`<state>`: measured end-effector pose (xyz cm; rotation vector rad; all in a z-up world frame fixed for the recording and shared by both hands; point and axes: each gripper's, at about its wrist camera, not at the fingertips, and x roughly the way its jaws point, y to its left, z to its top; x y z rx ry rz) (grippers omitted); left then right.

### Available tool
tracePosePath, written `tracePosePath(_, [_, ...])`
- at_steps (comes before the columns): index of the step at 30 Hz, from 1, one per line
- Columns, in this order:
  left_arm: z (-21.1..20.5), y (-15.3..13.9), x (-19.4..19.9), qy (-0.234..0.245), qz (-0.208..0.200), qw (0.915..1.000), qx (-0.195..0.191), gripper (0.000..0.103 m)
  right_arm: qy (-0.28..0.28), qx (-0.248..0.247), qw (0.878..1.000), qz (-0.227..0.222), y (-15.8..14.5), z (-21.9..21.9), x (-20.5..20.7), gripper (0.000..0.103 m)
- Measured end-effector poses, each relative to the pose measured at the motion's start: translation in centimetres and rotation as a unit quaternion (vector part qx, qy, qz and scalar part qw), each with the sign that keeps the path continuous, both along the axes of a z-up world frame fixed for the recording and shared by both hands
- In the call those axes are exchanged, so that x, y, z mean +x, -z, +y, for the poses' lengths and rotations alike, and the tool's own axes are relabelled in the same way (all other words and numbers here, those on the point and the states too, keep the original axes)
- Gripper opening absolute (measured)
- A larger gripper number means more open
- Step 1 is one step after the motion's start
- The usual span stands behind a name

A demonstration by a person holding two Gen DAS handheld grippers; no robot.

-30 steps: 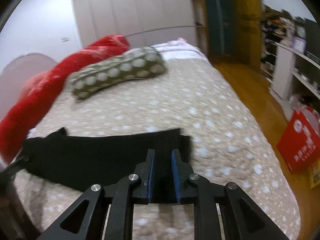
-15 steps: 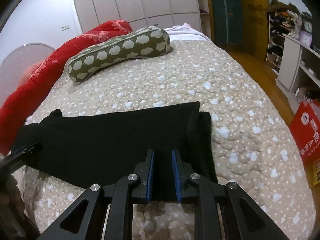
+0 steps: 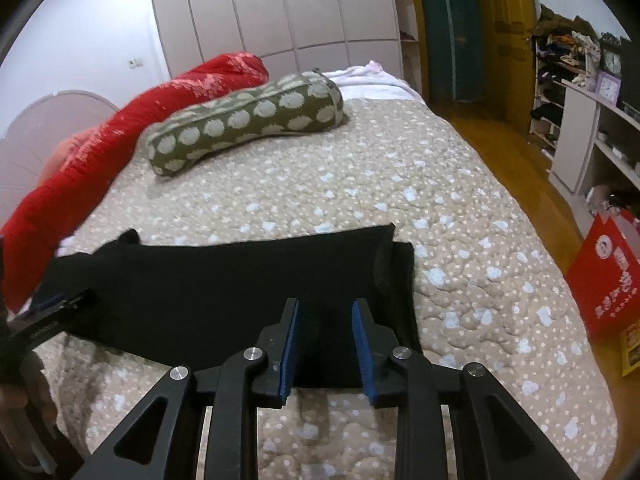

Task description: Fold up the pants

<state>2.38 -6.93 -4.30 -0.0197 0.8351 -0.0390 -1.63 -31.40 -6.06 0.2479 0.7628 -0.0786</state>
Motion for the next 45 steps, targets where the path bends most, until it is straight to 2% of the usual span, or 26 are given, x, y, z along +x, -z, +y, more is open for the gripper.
tracePosePath(6, [-0.8, -0.4, -0.4, 0.016, -0.002, 0.9998, -0.009, 0.079, 0.005, -0.009, 1.000, 0.012, 0.3, -0.1, 0.2, 0.030])
tracePosePath(15, [-2.3, -0.2, -0.8, 0.035, 0.004, 0.9993, -0.013, 0.079, 0.010, -0.004, 1.000, 0.016, 0.6, -0.8, 0.0, 0.031])
tracePosePath(20, [-2.9, -0.8, -0.9, 0.052, -0.007, 0.9984, -0.023, 0.079, 0.012, 0.002, 1.000, 0.016, 0.7, -1.3, -0.2, 0.032])
tracePosePath(25, [-4.3, -0.5, -0.6, 0.082, 0.011, 0.9958, -0.039, 0.079, 0.021, 0.012, 1.000, 0.012, 0.7, -2.1, -0.4, 0.038])
tracePosePath(38, [-8.5, 0.1, -0.3, 0.137, 0.026, 0.9898, -0.029, 0.079, 0.023, 0.009, 0.999, 0.025, 1.3, -2.7, -0.4, 0.040])
tracePosePath(45, [-10.6, 0.0, 0.9, 0.161, 0.048, 0.9845, -0.051, 0.079, 0.019, 0.044, 0.999, 0.013, 1.7, -4.1, -1.4, 0.041])
